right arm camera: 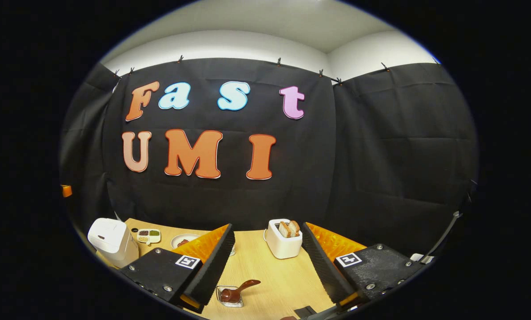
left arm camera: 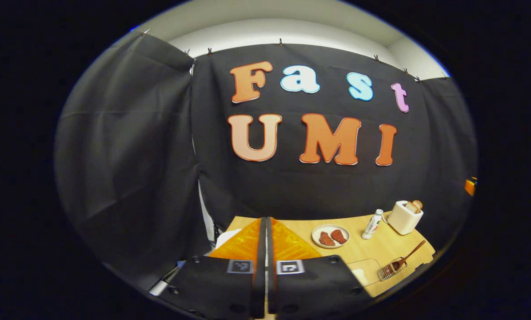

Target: Close the left gripper, press the button to open the rice cooker; take a wooden spoon from the chopstick holder with the right hand, scoop a spoonful of rice and pour it into the rice cooker, then put the wooden spoon back into the chopstick holder.

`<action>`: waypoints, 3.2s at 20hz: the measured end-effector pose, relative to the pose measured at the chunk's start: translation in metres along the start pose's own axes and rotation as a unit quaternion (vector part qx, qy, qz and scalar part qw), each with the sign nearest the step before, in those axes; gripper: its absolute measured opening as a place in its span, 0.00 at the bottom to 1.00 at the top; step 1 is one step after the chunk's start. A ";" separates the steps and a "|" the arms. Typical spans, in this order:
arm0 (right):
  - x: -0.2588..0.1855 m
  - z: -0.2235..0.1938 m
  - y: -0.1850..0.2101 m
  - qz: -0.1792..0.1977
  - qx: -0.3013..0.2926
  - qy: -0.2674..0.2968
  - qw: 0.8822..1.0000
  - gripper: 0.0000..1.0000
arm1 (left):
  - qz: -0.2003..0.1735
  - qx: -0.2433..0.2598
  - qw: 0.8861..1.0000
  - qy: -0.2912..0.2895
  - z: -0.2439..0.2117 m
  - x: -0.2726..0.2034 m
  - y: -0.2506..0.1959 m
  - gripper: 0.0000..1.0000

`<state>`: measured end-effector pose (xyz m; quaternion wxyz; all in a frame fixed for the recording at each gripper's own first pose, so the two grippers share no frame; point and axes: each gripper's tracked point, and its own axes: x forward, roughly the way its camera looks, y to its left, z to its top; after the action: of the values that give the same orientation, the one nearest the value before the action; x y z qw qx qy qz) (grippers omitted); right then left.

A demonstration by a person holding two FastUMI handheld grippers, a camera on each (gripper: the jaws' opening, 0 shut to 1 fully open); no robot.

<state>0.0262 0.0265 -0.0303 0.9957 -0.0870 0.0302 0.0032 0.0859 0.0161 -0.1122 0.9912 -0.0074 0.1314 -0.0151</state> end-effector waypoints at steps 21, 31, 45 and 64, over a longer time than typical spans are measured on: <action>0.031 -0.038 0.006 -0.005 -0.012 0.049 0.999 0.95 | -0.018 -0.060 0.966 0.252 -0.184 0.095 0.019 0.02; 0.037 -0.051 0.017 0.007 -0.005 0.064 0.998 0.95 | -0.021 -0.043 0.957 0.288 -0.208 0.103 0.023 0.03; 0.025 -0.051 0.028 0.013 0.003 0.069 0.998 0.95 | -0.003 -0.039 0.977 0.211 -0.154 0.100 0.023 0.03; 0.005 -0.028 0.029 0.023 0.019 0.031 0.999 1.00 | 0.038 -0.043 0.998 -0.027 0.045 0.010 0.025 0.04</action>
<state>0.0295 0.0505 -0.0635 0.9955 -0.0677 0.0627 0.0230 0.1079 0.0414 -0.0722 0.9930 -0.0458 0.1049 0.0284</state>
